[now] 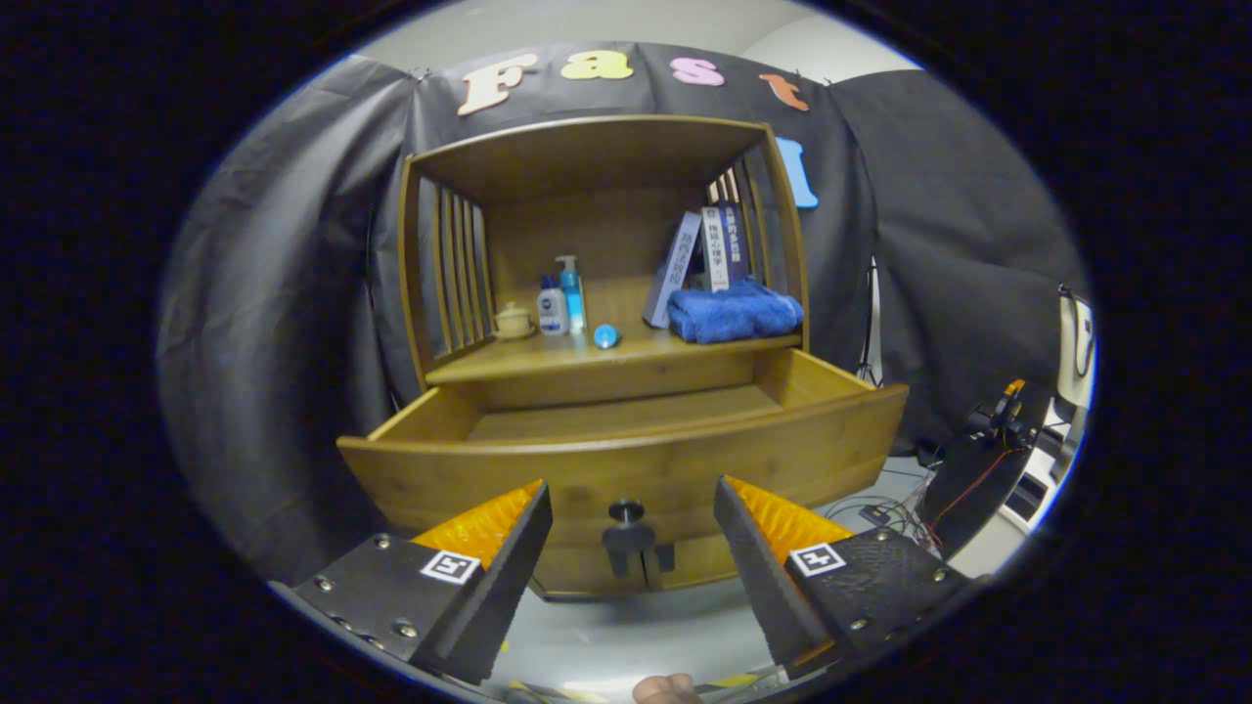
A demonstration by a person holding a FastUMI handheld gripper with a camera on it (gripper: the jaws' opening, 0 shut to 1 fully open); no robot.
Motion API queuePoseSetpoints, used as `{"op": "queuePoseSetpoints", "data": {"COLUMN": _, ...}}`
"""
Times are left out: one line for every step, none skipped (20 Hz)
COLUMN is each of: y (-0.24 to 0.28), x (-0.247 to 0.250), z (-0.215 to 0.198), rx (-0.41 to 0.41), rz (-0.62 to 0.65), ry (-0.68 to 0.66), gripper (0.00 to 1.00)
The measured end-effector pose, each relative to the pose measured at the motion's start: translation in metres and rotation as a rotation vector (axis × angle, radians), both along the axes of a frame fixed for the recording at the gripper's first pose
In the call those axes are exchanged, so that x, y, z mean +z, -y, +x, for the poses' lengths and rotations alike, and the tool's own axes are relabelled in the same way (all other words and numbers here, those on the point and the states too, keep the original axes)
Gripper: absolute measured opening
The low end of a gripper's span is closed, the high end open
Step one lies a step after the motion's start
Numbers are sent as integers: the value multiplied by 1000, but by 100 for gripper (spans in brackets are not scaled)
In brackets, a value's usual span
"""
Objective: Pull open the drawer, take out the items inside it, and place them on the countertop above the cabinet.
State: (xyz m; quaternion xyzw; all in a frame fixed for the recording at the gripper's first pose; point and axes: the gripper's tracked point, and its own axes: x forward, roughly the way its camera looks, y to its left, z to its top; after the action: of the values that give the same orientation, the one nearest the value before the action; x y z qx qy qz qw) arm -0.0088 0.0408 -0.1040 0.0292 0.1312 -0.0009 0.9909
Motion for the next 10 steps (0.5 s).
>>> {"op": "queuePoseSetpoints", "data": {"y": -5, "x": -11, "z": -3, "rx": 13, "rz": 4, "ry": -11, "gripper": 99}}
{"op": "queuePoseSetpoints", "data": {"y": -8, "x": -21, "z": -5, "rx": 28, "rz": 11, "ry": -18, "gripper": 99}}
{"op": "queuePoseSetpoints", "data": {"y": -10, "x": -30, "z": -5, "rx": 38, "rz": 14, "ry": -22, "gripper": 99}}
{"op": "queuePoseSetpoints", "data": {"y": -11, "x": -35, "z": -5, "rx": 46, "rz": 12, "ry": -17, "gripper": 99}}
{"op": "queuePoseSetpoints", "data": {"y": -11, "x": -37, "z": -3, "rx": 54, "rz": 9, "ry": -6, "gripper": 99}}
{"op": "queuePoseSetpoints", "data": {"y": -10, "x": -39, "z": 0, "rx": 55, "rz": 3, "ry": 6, "gripper": 99}}
{"op": "queuePoseSetpoints", "data": {"y": -10, "x": -41, "z": 4, "rx": 56, "rz": -4, "ry": 14, "gripper": 99}}
{"op": "queuePoseSetpoints", "data": {"y": -9, "x": -43, "z": 10, "rx": 54, "rz": -14, "ry": 21, "gripper": 99}}
{"op": "queuePoseSetpoints", "data": {"y": -7, "x": -44, "z": 16, "rx": 50, "rz": -19, "ry": 27, "gripper": 99}}
{"op": "queuePoseSetpoints", "data": {"y": -8, "x": -45, "z": 21, "rx": 52, "rz": -23, "ry": 32, "gripper": 99}}
